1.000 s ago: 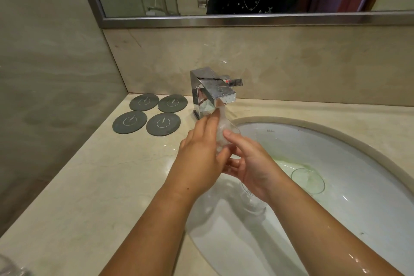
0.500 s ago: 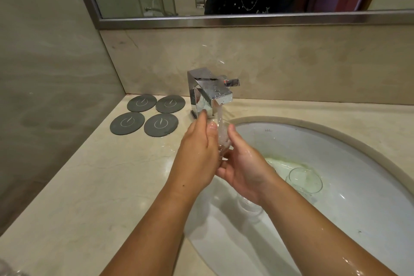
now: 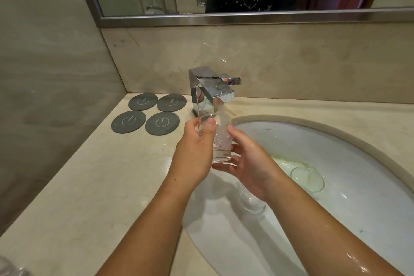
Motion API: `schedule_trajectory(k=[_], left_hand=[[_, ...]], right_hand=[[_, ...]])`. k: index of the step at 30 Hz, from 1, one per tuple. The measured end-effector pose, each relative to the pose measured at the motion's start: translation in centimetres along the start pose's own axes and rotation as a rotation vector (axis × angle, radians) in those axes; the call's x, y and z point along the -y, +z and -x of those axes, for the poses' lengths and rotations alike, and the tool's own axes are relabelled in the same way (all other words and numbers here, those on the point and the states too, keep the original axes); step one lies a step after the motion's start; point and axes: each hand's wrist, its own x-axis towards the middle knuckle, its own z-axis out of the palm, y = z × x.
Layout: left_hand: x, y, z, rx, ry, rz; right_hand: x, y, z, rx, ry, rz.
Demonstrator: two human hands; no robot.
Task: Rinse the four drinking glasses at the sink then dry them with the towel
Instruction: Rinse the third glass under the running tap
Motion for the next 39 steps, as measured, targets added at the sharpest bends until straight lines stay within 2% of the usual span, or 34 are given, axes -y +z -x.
schedule_trajectory(k=[4, 7, 16, 22, 29, 35, 39], left_hand=[[-0.1, 0.1, -0.4, -0.013, -0.108, 0.072], [-0.1, 0.0, -0.5, -0.016, -0.084, 0.07], [0.4, -0.9, -0.4, 0.004, -0.024, 0.029], [0.6, -1.2, -0.3, 0.001, 0.014, 0.021], [0.3, -1.3, -0.1, 0.003, 0.059, 0.057], [0.4, -1.0, 0.1, 0.171, -0.008, 0.118], [0.6, -0.6, -0.1, 0.248, -0.004, 0.174]], right_hand=[[0.1, -0.1, 0.3, 0.116, 0.043, 0.0], [-0.1, -0.1, 0.1, 0.12, -0.05, 0.029], [-0.5, -0.9, -0.7, -0.206, -0.255, 0.284], [-0.1, -0.9, -0.4, -0.275, -0.274, 0.33], [-0.2, -1.3, -1.0, -0.277, -0.177, 0.284], [0.3, -0.6, -0.8, -0.193, 0.009, 0.055], [0.3, -0.6, -0.7, -0.076, 0.114, -0.072]])
